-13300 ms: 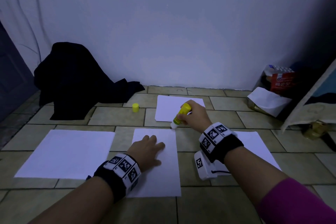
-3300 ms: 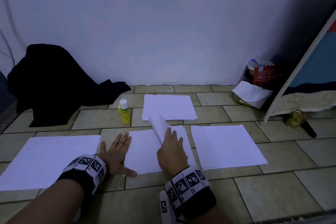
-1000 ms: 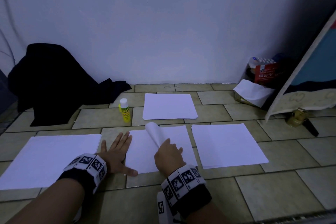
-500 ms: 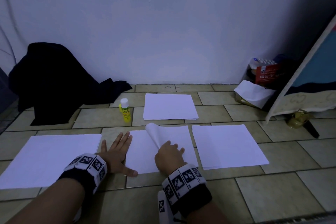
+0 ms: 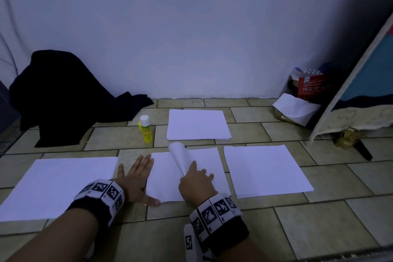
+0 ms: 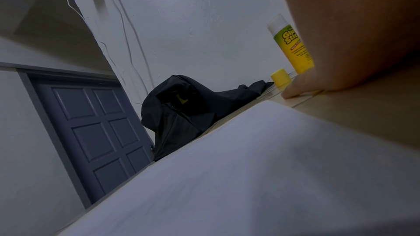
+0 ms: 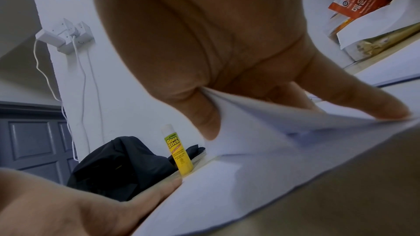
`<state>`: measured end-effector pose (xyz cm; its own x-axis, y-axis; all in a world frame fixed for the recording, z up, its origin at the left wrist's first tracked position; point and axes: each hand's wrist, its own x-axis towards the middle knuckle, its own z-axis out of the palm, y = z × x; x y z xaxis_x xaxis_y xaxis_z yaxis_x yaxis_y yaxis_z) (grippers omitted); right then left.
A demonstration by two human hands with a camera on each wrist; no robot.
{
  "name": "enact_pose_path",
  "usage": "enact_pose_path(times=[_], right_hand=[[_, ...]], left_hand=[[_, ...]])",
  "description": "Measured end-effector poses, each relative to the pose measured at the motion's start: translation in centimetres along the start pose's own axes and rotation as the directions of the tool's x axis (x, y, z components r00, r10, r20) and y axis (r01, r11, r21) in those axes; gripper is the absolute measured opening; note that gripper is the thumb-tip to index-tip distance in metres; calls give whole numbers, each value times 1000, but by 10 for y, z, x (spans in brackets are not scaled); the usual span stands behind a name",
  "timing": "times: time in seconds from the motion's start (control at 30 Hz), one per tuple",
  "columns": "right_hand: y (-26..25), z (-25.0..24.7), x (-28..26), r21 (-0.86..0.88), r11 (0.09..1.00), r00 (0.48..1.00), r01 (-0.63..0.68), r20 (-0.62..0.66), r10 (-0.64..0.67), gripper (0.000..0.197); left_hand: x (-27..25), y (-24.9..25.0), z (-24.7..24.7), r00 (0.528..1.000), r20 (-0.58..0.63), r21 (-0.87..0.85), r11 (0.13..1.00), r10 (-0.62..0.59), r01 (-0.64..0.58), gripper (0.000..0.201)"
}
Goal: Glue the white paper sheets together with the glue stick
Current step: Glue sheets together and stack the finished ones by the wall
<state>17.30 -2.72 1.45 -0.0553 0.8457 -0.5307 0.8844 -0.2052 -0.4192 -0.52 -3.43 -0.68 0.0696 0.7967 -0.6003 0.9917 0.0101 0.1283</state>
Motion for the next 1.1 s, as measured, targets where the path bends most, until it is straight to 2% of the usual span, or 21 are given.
enact_pose_path(times=[0.07,0.13,0.23,0.33,0.43,0.53,0.67,0.77,0.87,1.0,1.1], right_hand=[[3,-2,-1,-25,996,996,87,-10,-87,63],[6,-8,-3,-25,987,987,159,-12,-159,60],[8,-20,-6,-2,980,980,200,19,-200,60],[8,-25,-8,9,978,976,210,51,-210,68],[9,-28,-10,-37,974,974,222,62,-219,76],[10,-29,-13,-105,961,965,257,84,-249,90],[12,-32,-14,-178,939,952,294,143,-271,102],[11,-34,-14,-207,930,949,304,147,-277,92],[11,-33,-14,-243,921,952,303,110,-285,71],[10,-28,-11,-344,888,952,304,128,-277,73],[10,-22,-5,-435,850,953,297,84,-290,71]], left_hand=[[-1,-1,-3,1000,22,-5,1000,15,-15,156],[-1,-2,-4,999,29,-10,999,36,-36,159],[-2,-4,-4,998,40,-32,998,58,-57,172],[-2,-4,-4,998,17,-43,998,57,-56,164],[-4,-4,-5,996,23,-52,995,86,-85,176],[-6,-5,-8,995,19,-62,994,96,-95,175],[-7,-6,-10,996,15,-48,995,88,-87,154],[-7,-7,-12,995,24,-14,995,95,-95,170],[-8,-7,-14,994,30,-18,995,102,-102,170],[-10,-9,-16,992,32,-51,991,126,-124,169],[-9,-13,-15,989,36,-65,988,144,-141,169]])
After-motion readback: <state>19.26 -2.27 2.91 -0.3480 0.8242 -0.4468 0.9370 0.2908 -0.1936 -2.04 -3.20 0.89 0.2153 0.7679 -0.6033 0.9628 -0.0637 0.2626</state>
